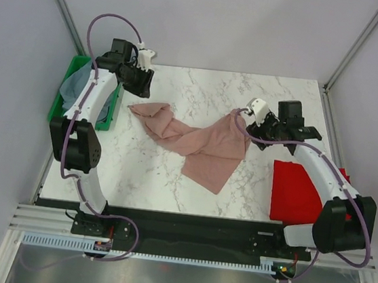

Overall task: Fold and stack the t-shirts
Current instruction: Flatten the tshirt out

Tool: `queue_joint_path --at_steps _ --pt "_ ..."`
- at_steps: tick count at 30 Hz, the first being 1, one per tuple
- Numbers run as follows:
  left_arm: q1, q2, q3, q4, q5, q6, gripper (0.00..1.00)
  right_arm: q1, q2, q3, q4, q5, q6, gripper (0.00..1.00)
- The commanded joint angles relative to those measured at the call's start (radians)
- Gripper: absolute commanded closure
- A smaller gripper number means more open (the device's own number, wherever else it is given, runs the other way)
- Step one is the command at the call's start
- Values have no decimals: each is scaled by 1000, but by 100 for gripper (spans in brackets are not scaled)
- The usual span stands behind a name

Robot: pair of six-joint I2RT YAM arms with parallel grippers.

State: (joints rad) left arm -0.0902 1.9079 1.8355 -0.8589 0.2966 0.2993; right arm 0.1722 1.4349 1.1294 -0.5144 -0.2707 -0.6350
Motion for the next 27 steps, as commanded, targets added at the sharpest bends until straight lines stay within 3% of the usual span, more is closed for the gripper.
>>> queue_joint_path --at_steps 1,9,27 --pt "1 -81 -57 23 18 -14 49 26 -25 -109 -108 -151 -78 36" --pt "-2 -86 -62 3 65 -25 50 26 102 -131 5 -150 -15 36" --pt "-6 -92 -93 -6 21 -3 50 24 363 43 -52 -235 -18 40"
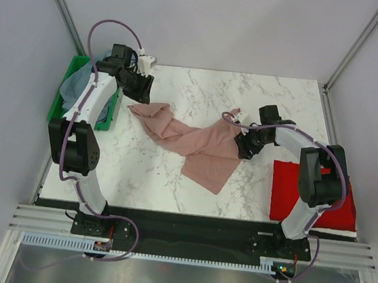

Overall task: Fold and stack the t-shirts
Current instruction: Flatten the tshirt out

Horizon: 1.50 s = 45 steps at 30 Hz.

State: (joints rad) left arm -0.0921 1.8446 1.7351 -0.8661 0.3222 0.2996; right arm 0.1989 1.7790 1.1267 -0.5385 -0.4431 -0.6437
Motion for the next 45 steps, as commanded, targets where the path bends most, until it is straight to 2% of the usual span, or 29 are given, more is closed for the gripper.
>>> queue_joint_path --at_steps 1,4,7,8,11,13,20,26,30,35,45 --pt "-5 -27 10 2 -3 -4 50 -1 22 47 -34 -68 -16 39" --pt "-8 -19 20 1 -8 -5 50 -1 31 48 -41 -71 -16 42" --pt "-12 -16 26 2 -17 -1 50 -1 33 59 -43 -69 -14 59" --pt "-12 -16 26 3 -18 -2 50 -1 33 62 -44 -68 -10 71" --pt "-17 -15 29 3 -25 -1 50 -1 23 81 -44 -66 -1 89" --pt "-18 -18 34 1 -25 3 50 -1 -10 97 -54 -68 3 94" --pt "-17 -94 55 2 -63 25 50 2 -242 281 -167 -83 27 100" --pt "-17 -131 78 1 -91 67 50 2 -299 425 -183 -144 163 100" --pt "-18 -116 47 1 -55 72 51 2 -244 461 -155 -189 249 100" --pt "-31 -48 35 4 8 59 52 0 -124 472 -87 -171 274 100" --pt "-44 157 178 6 -12 53 51 -21 147 637 -41 -72 309 100"
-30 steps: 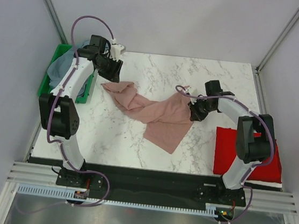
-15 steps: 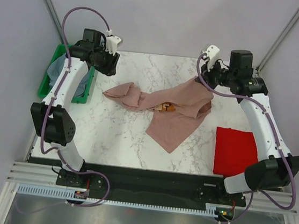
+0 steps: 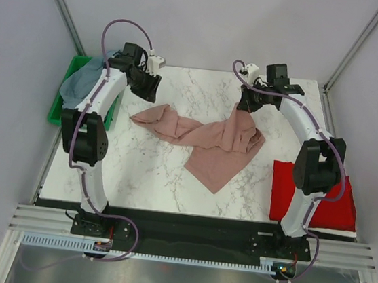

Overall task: Fold and stack the t-shirts
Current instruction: Flatten the tshirt out

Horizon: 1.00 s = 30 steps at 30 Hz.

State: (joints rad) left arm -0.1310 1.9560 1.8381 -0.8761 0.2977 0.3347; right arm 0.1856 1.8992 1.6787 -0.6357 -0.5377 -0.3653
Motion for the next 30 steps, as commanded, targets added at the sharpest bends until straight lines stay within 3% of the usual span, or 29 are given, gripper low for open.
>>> queue_joint_path --at_steps 1,8,13,17,30 --pt "-4 69 90 17 8 18 51 -11 43 96 63 24 38 100" --pt "-19 259 291 -26 -48 39 52 -14 92 118 70 35 51 100" --pt "-42 112 120 -38 -12 61 53 -12 67 82 79 35 49 100" --pt "-76 92 40 -57 -45 61 50 -15 58 46 106 35 61 100" --pt "-96 210 88 -80 -117 43 52 -14 87 65 110 16 83 100"
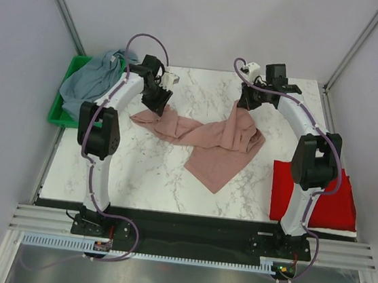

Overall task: Fold and stack the t-shirts
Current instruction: Flatten the tshirt out

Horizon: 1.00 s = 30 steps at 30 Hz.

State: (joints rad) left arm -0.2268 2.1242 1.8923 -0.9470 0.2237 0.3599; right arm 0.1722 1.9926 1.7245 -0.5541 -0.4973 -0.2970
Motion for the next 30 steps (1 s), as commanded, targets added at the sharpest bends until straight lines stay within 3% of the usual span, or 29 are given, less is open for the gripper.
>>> queue_joint_path --at_steps 1,8,11,13,14,15,23,30 --pt "-2 48 39 -9 -53 20 52 -2 -5 17 29 -26 16 100" --pt "0 95 65 -10 -57 24 55 0 -3 7 34 -21 18 100" --pt "0 108 80 -10 -67 24 67 0 -2 9 34 -20 18 100" --pt "-2 106 88 -9 -73 22 81 -2 -3 9 36 -20 19 100" --pt "1 100 96 -9 -76 22 95 0 -3 7 36 -18 19 100" --pt "0 99 100 -9 -83 22 98 0 -3 9 37 -18 21 100" --pt "10 34 175 -10 -69 28 98 -5 -9 17 42 2 21 100" --pt "78 -89 339 -10 -162 135 98 -39 -101 0 48 -14 36 100"
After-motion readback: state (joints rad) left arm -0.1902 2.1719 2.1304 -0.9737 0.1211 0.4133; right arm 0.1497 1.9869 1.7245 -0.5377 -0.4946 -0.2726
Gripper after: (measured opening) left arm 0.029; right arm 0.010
